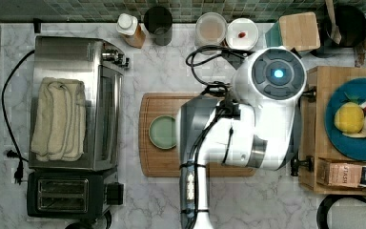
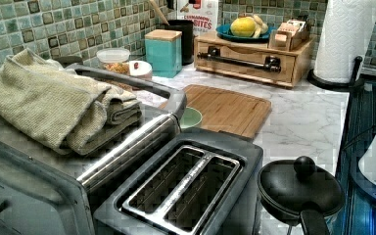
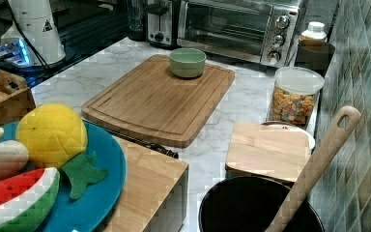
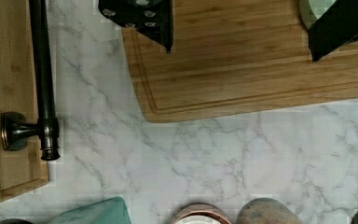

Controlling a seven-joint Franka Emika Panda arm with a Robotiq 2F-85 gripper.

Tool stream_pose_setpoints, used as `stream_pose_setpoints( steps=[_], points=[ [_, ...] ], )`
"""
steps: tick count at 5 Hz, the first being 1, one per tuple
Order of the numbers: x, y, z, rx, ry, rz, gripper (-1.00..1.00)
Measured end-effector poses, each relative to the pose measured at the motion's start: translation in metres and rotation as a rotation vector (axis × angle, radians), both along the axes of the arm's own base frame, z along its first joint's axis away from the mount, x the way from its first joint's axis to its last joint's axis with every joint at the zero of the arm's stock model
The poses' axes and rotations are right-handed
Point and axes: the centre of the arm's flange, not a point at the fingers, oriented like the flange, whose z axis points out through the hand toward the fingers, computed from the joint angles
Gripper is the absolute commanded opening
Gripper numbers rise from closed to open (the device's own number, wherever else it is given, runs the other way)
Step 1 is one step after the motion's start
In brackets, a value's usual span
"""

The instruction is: Open the drawer.

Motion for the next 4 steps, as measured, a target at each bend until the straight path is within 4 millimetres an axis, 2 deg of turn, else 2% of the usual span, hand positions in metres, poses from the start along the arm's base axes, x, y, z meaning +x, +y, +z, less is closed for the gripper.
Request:
stream_pose_setpoints(
  steps=[1, 3, 4],
  points=[
    [-0.001, -0.042, -0.016, -0.031, -0.002, -0.042, 1.00],
    [-0.012, -0.127, -0.045, -0.084, -0.064, -0.014, 1.00],
    [-0.024, -0.146, -0.061, -0.089, -0.034, -0.034, 1.00]
  ],
)
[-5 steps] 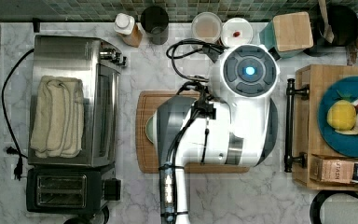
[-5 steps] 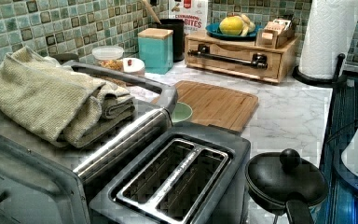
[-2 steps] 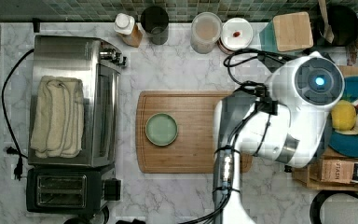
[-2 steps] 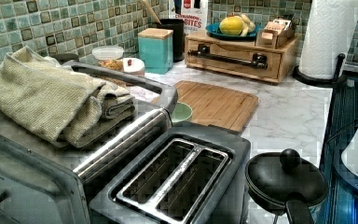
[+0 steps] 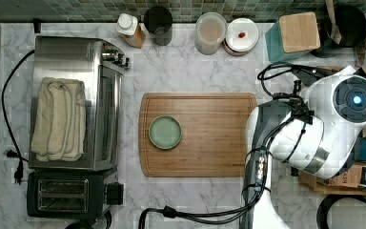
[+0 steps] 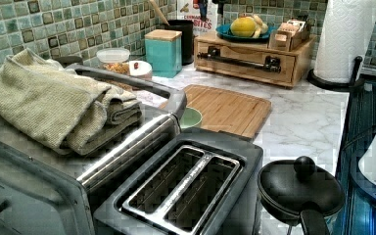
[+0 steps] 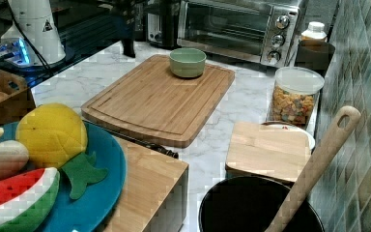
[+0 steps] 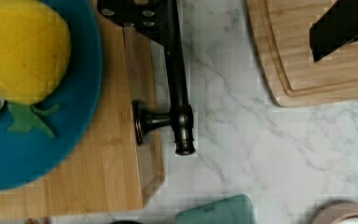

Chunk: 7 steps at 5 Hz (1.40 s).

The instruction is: Open the drawer.

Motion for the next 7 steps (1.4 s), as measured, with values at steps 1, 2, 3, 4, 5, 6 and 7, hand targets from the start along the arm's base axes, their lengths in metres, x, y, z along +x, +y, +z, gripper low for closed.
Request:
stream_pose_setpoints(
  steps=[1, 2, 3, 4, 5, 6, 7],
  points=[
    [-0.008, 0.001, -0.018, 0.015, 0.035, -0.004, 1.00],
    [-0.017, 0.003, -0.035, -0.021, 0.091, 0.030, 1.00],
    [-0.025, 0.004, -0.050, -0.032, 0.134, 0.045, 1.00],
    [-0.019, 0.003, -0.061, -0.059, 0.061, 0.064, 1.00],
    [-0.015, 0.003, -0.072, -0.068, 0.048, 0.071, 1.00],
    [-0.013, 0.002, -0.080, -0.085, -0.002, 0.081, 1.00],
    [-0.015, 0.003, -0.089, -0.085, -0.006, 0.085, 1.00]
  ],
)
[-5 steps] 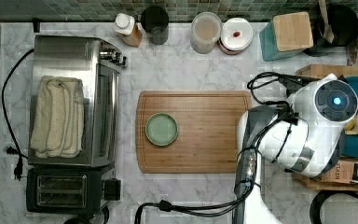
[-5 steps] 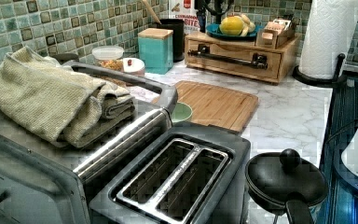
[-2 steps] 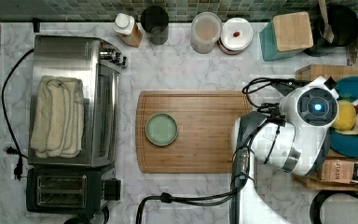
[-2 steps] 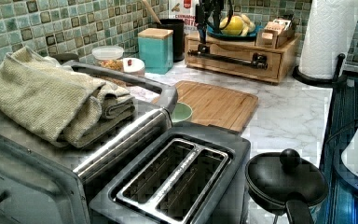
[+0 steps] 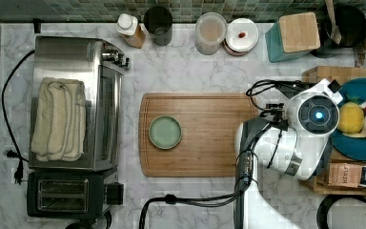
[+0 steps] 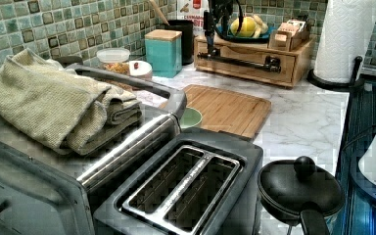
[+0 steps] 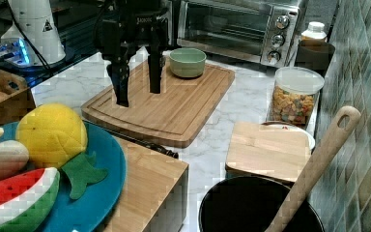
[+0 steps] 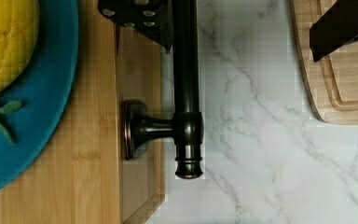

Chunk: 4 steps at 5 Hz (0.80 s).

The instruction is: Open the drawer.

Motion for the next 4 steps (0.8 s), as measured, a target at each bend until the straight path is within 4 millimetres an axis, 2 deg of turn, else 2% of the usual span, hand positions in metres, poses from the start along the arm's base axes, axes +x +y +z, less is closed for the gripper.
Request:
stream_pose_setpoints(
  steps=[2, 4],
  points=[
    [-0.007, -0.016, -0.020, -0.004, 0.016, -0.026, 1.00],
    [-0.012, -0.044, -0.057, 0.038, -0.050, -0.080, 1.00]
  ],
)
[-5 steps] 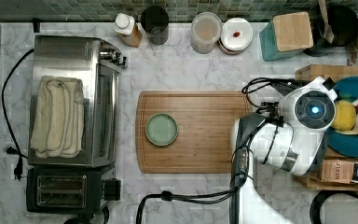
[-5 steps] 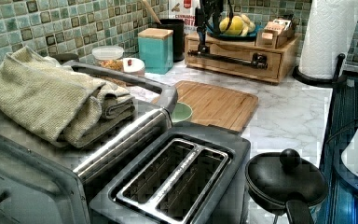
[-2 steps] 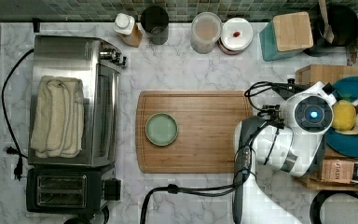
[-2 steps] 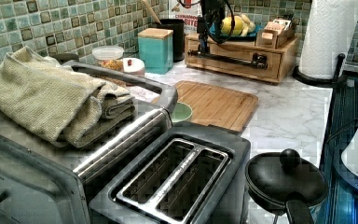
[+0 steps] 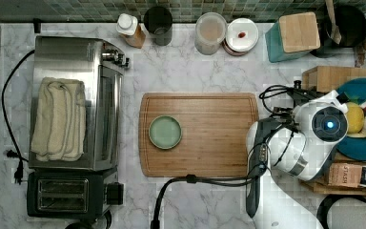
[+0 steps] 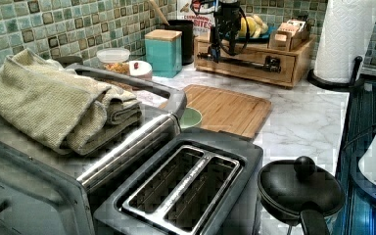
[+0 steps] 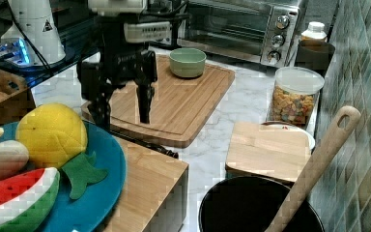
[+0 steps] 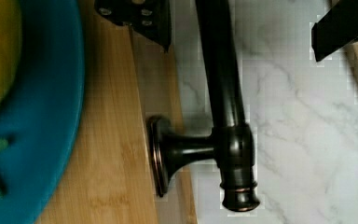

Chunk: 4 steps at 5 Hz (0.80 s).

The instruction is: Open the drawer.

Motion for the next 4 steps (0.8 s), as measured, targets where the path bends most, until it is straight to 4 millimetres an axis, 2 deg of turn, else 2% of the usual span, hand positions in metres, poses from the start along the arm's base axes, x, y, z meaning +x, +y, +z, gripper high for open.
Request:
stream_pose_setpoints(
  steps=[1, 3, 4],
  points=[
    [-0.002, -0.006, -0.019, 0.004, -0.012, 0.016, 1.00],
    [-0.005, 0.013, -0.036, 0.028, 0.027, 0.039, 1.00],
    [-0.007, 0.012, -0.038, 0.030, 0.030, 0.035, 1.00]
  ],
)
